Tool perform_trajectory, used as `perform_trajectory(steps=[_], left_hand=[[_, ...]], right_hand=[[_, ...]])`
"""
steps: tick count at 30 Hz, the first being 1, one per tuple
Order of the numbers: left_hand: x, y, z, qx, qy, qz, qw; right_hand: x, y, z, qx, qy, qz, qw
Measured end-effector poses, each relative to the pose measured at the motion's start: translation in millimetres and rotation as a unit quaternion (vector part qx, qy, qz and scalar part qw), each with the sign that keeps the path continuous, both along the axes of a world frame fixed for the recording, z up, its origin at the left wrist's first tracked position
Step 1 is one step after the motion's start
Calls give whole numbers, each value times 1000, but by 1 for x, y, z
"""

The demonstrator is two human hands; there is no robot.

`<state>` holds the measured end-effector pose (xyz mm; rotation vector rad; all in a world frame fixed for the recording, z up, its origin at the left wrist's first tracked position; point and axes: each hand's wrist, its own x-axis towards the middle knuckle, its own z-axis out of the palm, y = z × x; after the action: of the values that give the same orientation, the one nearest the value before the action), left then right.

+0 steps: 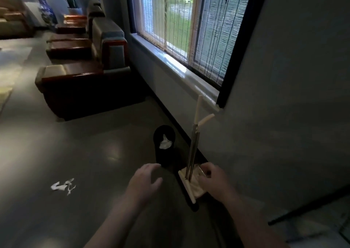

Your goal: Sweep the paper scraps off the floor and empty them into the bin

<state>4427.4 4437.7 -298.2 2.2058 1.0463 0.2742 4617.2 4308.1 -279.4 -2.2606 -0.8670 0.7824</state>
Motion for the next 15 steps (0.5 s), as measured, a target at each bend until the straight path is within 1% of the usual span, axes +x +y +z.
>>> perform_trajectory(steps=[5, 10, 15], left_hand=[[37, 91, 3, 29, 18, -49, 998], [105, 145, 9, 30, 7, -124, 992], [172, 195, -2, 35, 21, -182, 982]], right_hand=[[27, 70, 0, 19, -13, -79, 997], [59, 112, -8, 7, -8, -130, 992], [101, 157, -24, 7, -9, -166, 986]])
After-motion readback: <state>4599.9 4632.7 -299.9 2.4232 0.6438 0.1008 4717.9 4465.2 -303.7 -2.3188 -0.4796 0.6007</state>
